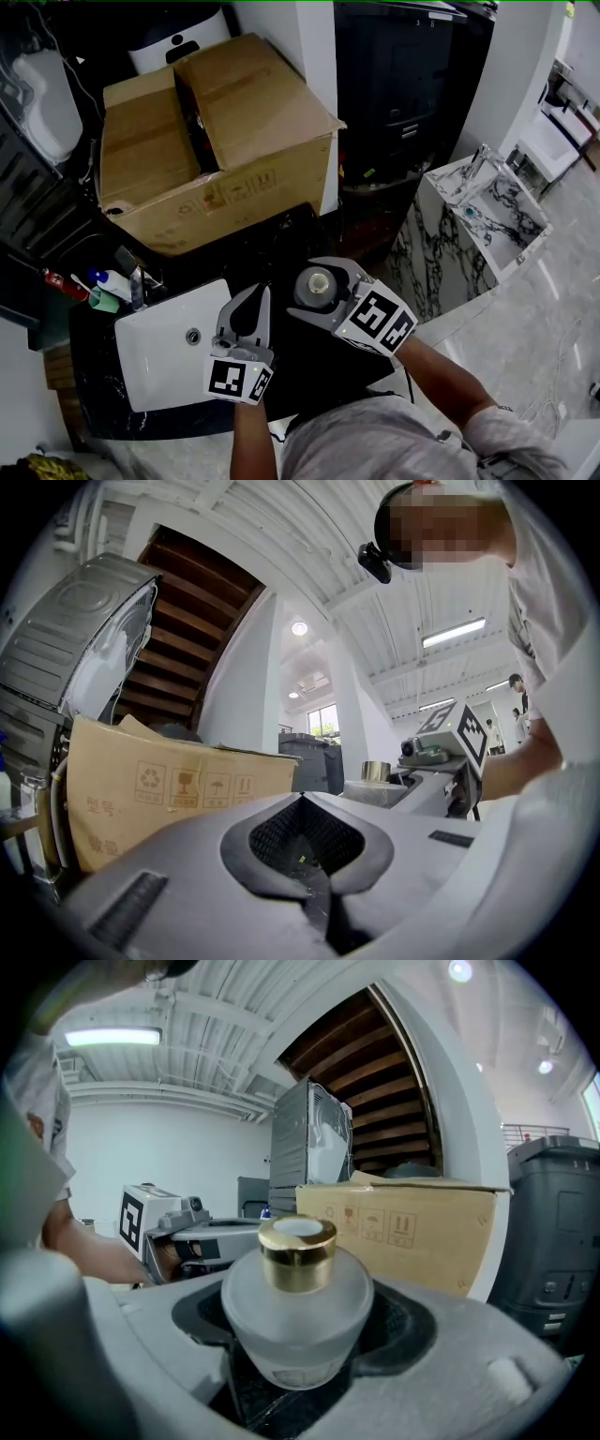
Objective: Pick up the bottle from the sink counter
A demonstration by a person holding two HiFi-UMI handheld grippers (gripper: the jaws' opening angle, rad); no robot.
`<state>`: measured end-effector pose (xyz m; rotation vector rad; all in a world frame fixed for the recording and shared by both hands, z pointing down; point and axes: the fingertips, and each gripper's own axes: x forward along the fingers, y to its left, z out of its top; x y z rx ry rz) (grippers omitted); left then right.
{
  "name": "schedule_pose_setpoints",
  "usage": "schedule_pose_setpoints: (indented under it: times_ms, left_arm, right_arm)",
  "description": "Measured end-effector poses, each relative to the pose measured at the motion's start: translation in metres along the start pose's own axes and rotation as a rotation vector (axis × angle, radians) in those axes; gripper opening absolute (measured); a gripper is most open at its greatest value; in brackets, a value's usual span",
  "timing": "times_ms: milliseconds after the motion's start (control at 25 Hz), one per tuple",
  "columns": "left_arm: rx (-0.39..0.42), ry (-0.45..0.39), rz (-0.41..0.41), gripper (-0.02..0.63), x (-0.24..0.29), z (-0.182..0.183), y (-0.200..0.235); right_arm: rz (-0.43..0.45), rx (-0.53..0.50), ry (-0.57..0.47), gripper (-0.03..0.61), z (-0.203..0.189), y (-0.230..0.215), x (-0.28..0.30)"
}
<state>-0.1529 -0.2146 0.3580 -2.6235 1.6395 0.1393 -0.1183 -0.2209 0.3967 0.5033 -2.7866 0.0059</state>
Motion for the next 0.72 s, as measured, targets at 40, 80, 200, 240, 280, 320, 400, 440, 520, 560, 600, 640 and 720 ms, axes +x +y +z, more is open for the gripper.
schedule_pose_setpoints:
  times_ms: [40,80,200,240,280,320,400,440,520,560,600,640,720]
  left_arm:
    - [0.001,-0.001,0.0,0.002,-0.0006,0.001,-0.0005]
    - [0.003,-0.003,-0.001,0.002,-0.001,0.002,-0.0011]
    - [0.007,-0.004,0.001,0.002,-0.0024,0.0038,-0.002]
    - [0.008,-0.004,0.002,0.002,-0.003,0.0039,-0.0023]
    - [0.008,-0.004,0.001,0.002,-0.0035,0.004,-0.0025]
    - [0.009,-0.004,0.001,0.002,-0.0038,0.0039,-0.0027]
    - [0.01,-0.004,0.001,0.002,-0.0045,0.0038,-0.0032]
    - [0.011,-0.004,0.001,0.002,-0.0048,0.0037,-0.0035]
    - [0.012,-0.003,0.001,0.002,-0.0052,0.0035,-0.004]
    - [0.012,-0.002,0.001,0.002,-0.0052,0.0033,-0.0039]
    - [0.011,-0.001,0.001,0.002,-0.0051,0.0031,-0.0036]
    - [0.011,0.0,0.002,0.002,-0.0051,0.003,-0.0035]
    - [0.009,0.001,0.002,0.002,-0.005,0.0026,-0.0033]
  right_arm:
    - [0.001,-0.001,-0.001,0.336,0.0007,0.0009,-0.0008]
    - [0.002,-0.002,-0.003,0.336,0.0014,0.0014,-0.0018]
    - [0.004,-0.006,-0.008,0.336,0.0037,0.0028,-0.005]
    - [0.004,-0.007,-0.009,0.336,0.0041,0.0033,-0.0059]
    - [0.003,-0.007,-0.009,0.336,0.0043,0.0036,-0.0067]
    - [0.003,-0.007,-0.009,0.336,0.0044,0.0038,-0.0073]
    - [0.002,-0.005,-0.01,0.336,0.0045,0.0041,-0.0084]
    - [0.002,-0.005,-0.011,0.336,0.0045,0.0043,-0.009]
    - [0.002,-0.006,-0.011,0.336,0.0044,0.0046,-0.0097]
    - [0.003,-0.006,-0.011,0.336,0.0044,0.0048,-0.0097]
    - [0.003,-0.006,-0.01,0.336,0.0043,0.0048,-0.0095]
    - [0.004,-0.005,-0.009,0.336,0.0042,0.0049,-0.0093]
    - [0.006,-0.004,-0.007,0.336,0.0036,0.005,-0.0089]
